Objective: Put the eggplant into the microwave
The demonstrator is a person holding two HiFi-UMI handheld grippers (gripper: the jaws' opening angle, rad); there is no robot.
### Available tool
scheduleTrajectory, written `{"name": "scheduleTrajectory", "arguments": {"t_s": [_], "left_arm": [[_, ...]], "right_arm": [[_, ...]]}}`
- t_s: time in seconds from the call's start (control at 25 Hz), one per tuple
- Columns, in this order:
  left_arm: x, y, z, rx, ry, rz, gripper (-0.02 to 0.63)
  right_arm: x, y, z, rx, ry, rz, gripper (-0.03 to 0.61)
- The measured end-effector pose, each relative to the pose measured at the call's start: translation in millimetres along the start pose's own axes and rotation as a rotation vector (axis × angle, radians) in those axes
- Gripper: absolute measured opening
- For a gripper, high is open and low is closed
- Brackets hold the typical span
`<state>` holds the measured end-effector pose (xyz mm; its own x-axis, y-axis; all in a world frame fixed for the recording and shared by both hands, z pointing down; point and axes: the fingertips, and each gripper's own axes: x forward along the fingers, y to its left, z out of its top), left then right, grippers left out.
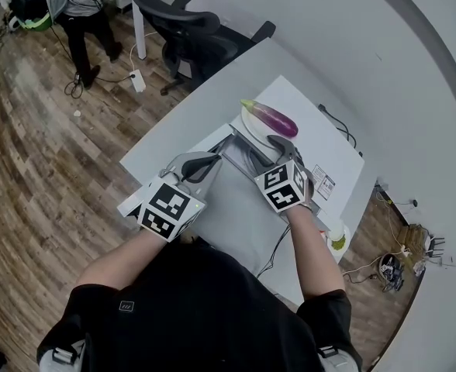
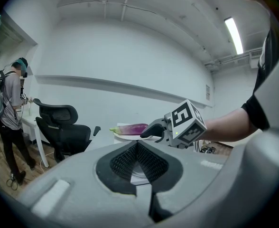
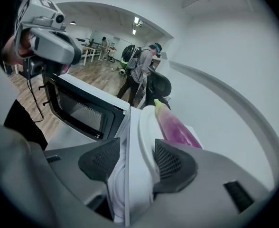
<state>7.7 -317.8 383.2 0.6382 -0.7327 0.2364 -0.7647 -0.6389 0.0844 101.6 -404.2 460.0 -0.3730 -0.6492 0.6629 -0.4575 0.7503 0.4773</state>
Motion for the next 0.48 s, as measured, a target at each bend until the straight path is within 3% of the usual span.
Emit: {"name": "scheduleTrajectory", "arguments": {"t_s": [0.48], "left_arm": [[-1,-5,-4,-0.006,0.011,-0.011,0.009]], "right_arm": [[-17,15,-5,-0.002,-0.004,0.009,0.233]]}}
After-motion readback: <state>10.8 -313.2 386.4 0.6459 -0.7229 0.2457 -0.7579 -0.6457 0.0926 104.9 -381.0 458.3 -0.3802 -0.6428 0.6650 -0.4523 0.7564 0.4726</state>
